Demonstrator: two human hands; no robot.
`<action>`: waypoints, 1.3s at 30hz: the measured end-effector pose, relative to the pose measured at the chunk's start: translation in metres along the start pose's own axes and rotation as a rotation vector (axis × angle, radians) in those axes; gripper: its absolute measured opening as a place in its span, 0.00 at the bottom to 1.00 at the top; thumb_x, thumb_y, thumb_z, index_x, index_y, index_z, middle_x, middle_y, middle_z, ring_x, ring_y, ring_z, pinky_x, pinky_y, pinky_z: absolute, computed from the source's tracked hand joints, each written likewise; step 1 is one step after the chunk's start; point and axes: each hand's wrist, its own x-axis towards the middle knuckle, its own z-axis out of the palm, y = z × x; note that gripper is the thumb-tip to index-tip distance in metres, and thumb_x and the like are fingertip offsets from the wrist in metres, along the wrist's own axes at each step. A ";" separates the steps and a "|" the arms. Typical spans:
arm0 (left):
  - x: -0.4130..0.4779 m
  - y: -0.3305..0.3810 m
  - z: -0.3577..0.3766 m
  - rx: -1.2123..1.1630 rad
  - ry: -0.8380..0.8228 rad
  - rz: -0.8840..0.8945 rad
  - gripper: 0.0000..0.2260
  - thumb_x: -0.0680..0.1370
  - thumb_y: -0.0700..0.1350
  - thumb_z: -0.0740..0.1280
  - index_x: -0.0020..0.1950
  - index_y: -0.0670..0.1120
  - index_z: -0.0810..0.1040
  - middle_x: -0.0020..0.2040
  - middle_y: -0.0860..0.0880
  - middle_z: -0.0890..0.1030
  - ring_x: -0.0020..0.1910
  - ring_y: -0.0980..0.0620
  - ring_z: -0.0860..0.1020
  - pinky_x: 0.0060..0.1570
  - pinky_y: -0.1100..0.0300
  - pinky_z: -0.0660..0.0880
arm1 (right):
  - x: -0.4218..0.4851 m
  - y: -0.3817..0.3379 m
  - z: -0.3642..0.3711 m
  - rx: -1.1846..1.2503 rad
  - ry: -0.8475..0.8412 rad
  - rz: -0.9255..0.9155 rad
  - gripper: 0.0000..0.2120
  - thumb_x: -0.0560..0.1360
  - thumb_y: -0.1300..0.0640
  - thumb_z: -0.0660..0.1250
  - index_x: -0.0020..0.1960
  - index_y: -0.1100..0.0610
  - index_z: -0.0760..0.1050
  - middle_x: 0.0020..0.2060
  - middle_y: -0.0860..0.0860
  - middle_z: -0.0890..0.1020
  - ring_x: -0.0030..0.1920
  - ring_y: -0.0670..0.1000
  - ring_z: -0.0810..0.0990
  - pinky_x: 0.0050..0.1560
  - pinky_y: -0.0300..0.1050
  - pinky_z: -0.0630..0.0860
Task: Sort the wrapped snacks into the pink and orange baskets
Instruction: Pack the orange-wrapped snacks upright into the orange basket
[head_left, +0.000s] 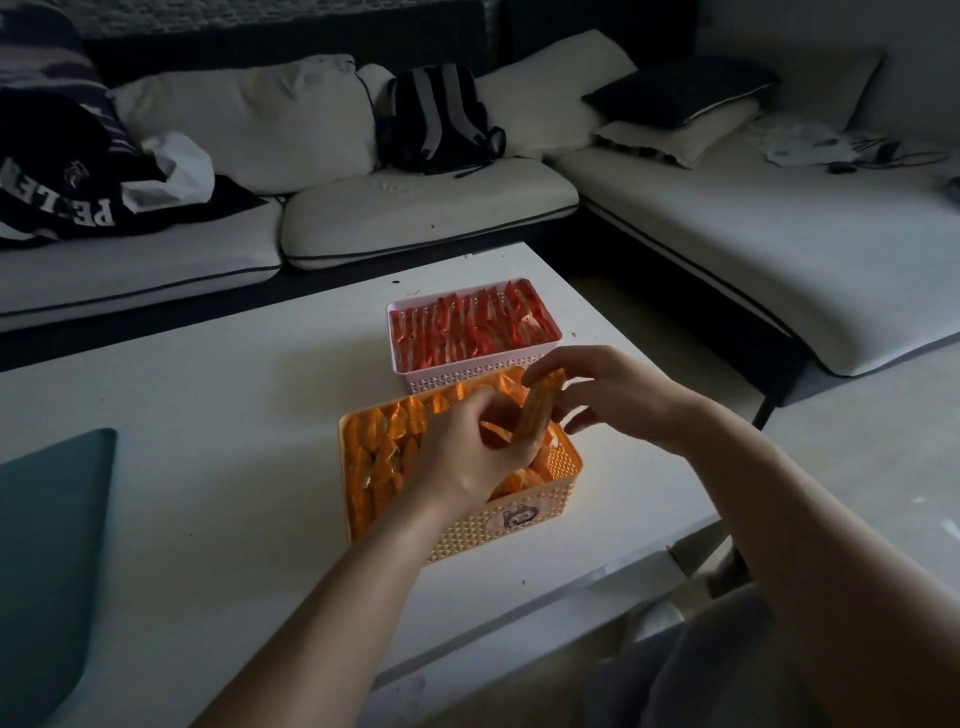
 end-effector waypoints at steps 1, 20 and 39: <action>0.000 0.000 0.004 -0.004 0.030 0.004 0.11 0.75 0.55 0.76 0.53 0.53 0.81 0.46 0.61 0.84 0.48 0.65 0.82 0.51 0.66 0.81 | 0.001 -0.001 0.002 0.049 -0.014 0.013 0.11 0.83 0.62 0.63 0.61 0.52 0.79 0.59 0.51 0.80 0.55 0.55 0.83 0.54 0.51 0.84; -0.002 -0.027 -0.003 0.415 0.002 -0.054 0.07 0.81 0.52 0.68 0.55 0.54 0.85 0.51 0.59 0.84 0.48 0.58 0.81 0.46 0.62 0.80 | 0.006 0.001 0.033 -0.951 -0.028 0.040 0.17 0.79 0.53 0.69 0.67 0.53 0.76 0.54 0.48 0.81 0.46 0.50 0.83 0.44 0.39 0.83; -0.040 -0.056 -0.065 0.001 0.219 -0.791 0.15 0.78 0.56 0.67 0.53 0.45 0.82 0.53 0.44 0.83 0.51 0.42 0.80 0.52 0.53 0.76 | 0.027 0.007 0.060 -0.420 0.129 0.298 0.07 0.85 0.51 0.58 0.56 0.52 0.72 0.44 0.48 0.78 0.41 0.51 0.81 0.37 0.37 0.78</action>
